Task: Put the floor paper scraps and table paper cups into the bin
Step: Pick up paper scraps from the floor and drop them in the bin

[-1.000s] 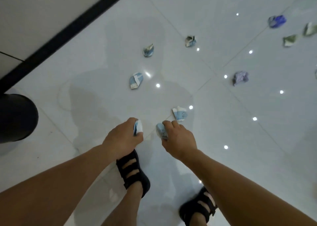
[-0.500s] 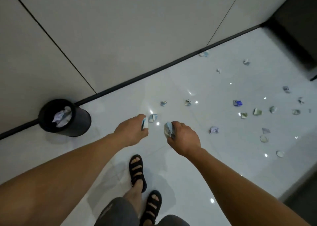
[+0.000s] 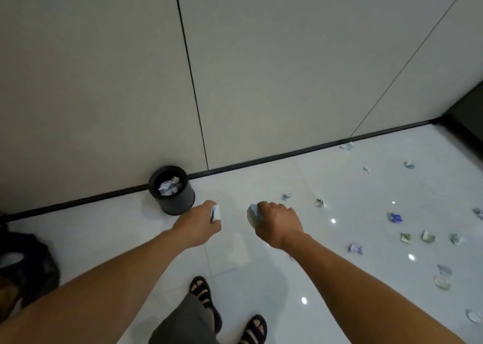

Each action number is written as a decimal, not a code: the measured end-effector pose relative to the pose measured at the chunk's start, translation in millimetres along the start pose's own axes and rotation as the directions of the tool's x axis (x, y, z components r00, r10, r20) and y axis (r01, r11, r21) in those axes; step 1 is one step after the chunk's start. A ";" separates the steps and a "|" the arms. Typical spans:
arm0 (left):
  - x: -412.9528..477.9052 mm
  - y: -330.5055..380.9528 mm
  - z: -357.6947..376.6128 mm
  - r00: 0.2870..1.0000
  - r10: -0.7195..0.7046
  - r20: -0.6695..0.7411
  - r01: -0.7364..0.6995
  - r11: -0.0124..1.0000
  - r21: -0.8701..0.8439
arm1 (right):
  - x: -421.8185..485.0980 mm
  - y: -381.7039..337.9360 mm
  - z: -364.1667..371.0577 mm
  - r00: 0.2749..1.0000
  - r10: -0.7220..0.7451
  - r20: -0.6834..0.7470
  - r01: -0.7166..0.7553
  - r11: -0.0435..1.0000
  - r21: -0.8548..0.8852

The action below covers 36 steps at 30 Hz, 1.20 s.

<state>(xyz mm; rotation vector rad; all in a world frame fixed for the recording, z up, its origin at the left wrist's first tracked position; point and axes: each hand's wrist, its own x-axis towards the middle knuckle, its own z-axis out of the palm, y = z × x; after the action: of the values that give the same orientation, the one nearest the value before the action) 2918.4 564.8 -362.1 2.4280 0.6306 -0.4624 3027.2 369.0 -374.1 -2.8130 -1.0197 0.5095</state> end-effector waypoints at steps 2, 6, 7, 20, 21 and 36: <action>-14.5 -17.8 -16.1 0.999 -0.017 -0.034 0.016 0.999 -0.030 | 2.0 -28.1 -6.8 0.999 -0.046 -0.015 0.046 0.999 -0.005; -28.2 -60.8 -46.4 0.993 -0.052 -0.107 0.041 0.994 -0.099 | 20.0 -87.3 -21.0 0.989 -0.147 -0.035 0.145 0.988 -0.045; -30.1 -72.7 -54.3 0.991 -0.062 -0.120 0.049 0.993 -0.111 | 27.0 -102.3 -24.3 0.986 -0.164 -0.041 0.161 0.985 -0.056; -33.9 -264.6 -183.8 0.953 -0.166 -0.253 0.128 0.979 -0.162 | 117.9 -318.0 -17.0 0.969 -0.248 0.014 0.249 0.968 -0.020; -31.8 -273.3 -188.5 0.953 -0.169 -0.252 0.128 0.977 -0.170 | 121.7 -326.1 -14.5 0.969 -0.243 0.032 0.244 0.970 -0.015; 120.9 -305.0 -211.2 0.967 -0.254 -0.003 0.250 0.954 -0.165 | 286.1 -304.9 27.6 0.966 -0.094 0.242 0.065 0.990 0.125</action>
<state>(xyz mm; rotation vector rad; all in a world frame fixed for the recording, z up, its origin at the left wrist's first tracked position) 2893.9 953.2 -390.9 2.2106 0.9577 -0.4651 3039.4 785.9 -414.3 -2.6407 -1.1009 0.8979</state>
